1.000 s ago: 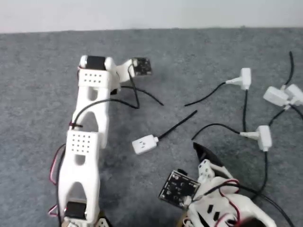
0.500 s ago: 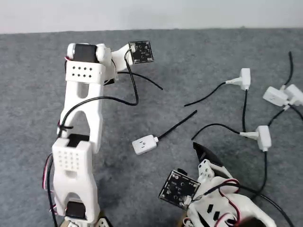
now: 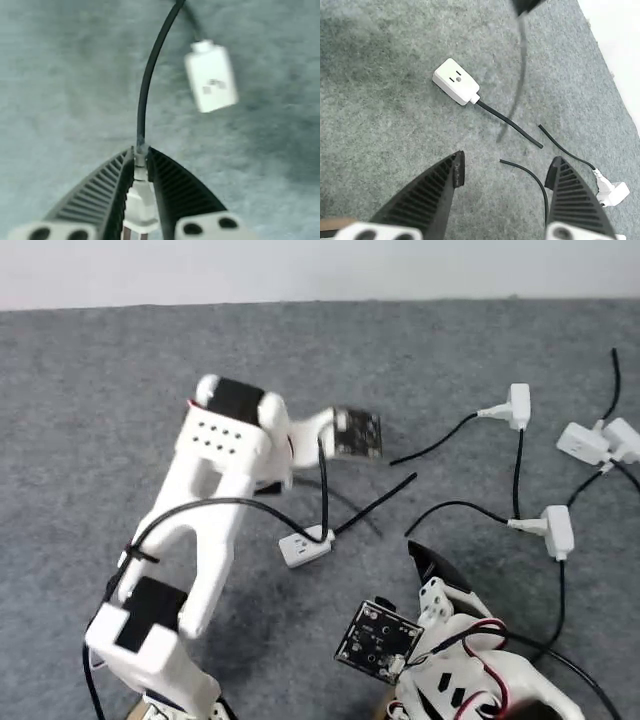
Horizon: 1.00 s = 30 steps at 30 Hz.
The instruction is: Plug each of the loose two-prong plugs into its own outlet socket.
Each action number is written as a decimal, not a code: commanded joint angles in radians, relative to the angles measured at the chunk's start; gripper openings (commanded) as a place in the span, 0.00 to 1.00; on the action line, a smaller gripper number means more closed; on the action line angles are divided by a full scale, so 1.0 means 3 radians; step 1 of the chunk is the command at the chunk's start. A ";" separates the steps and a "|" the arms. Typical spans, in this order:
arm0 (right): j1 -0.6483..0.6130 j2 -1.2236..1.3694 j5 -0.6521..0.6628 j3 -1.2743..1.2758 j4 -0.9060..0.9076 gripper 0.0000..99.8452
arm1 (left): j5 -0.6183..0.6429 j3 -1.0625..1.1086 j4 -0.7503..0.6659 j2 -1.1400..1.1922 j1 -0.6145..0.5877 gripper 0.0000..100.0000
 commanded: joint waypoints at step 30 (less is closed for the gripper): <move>0.0008 -0.0028 0.0000 -0.0020 -0.0003 0.27 | 0.0297 0.1281 -0.0343 -0.0609 0.0327 0.20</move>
